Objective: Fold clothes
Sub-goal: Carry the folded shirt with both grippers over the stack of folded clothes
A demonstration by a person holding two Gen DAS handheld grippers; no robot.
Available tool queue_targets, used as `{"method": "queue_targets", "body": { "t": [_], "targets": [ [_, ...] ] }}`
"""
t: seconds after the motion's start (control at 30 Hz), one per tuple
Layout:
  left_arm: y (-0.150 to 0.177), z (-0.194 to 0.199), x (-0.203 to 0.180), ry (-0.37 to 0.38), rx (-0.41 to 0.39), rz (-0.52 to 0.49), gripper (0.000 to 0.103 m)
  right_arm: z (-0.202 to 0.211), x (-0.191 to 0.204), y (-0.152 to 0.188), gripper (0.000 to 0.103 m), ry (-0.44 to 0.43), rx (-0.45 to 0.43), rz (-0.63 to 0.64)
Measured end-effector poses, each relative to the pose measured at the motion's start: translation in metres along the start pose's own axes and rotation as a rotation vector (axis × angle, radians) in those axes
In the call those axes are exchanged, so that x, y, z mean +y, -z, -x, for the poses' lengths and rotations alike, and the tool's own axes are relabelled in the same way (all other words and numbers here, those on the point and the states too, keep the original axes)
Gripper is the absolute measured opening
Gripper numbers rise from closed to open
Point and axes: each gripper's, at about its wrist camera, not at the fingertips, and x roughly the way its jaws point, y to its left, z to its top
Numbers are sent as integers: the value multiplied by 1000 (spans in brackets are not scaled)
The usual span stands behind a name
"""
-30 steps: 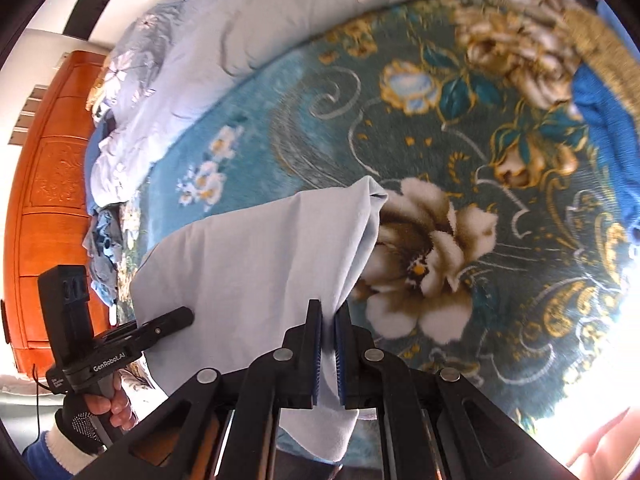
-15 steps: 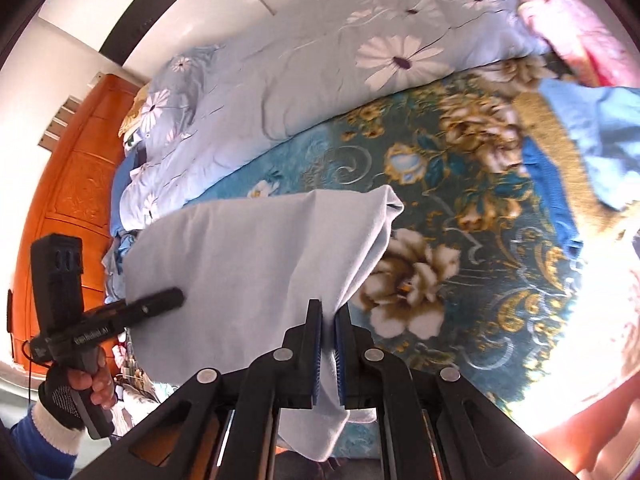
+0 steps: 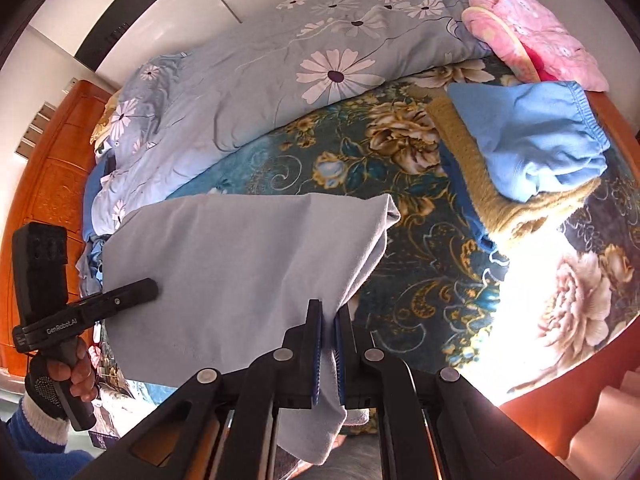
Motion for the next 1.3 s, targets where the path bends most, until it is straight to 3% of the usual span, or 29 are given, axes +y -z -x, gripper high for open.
{"method": "queue_targets", "body": {
  "t": [0.2, 0.37, 0.6, 0.8, 1.07, 1.3],
  "targets": [
    [-45, -28, -47, -25, -71, -7, 12, 4, -45, -44, 6, -59, -13, 55],
    [-81, -64, -102, -60, -121, 13, 12, 23, -102, -101, 6, -100, -17, 142],
    [-121, -126, -164, -89, -113, 41, 12, 48, -180, -165, 6, -112, 11, 238],
    [-143, -176, -203, -121, -48, -3, 12, 49, -240, -204, 6, -90, 50, 260],
    [-156, -227, -230, -152, 16, -54, 12, 43, -301, -229, 6, -75, 85, 255],
    [-163, -257, -222, -184, 37, -24, 12, 24, -325, -240, 6, -70, 115, 239]
  ]
}}
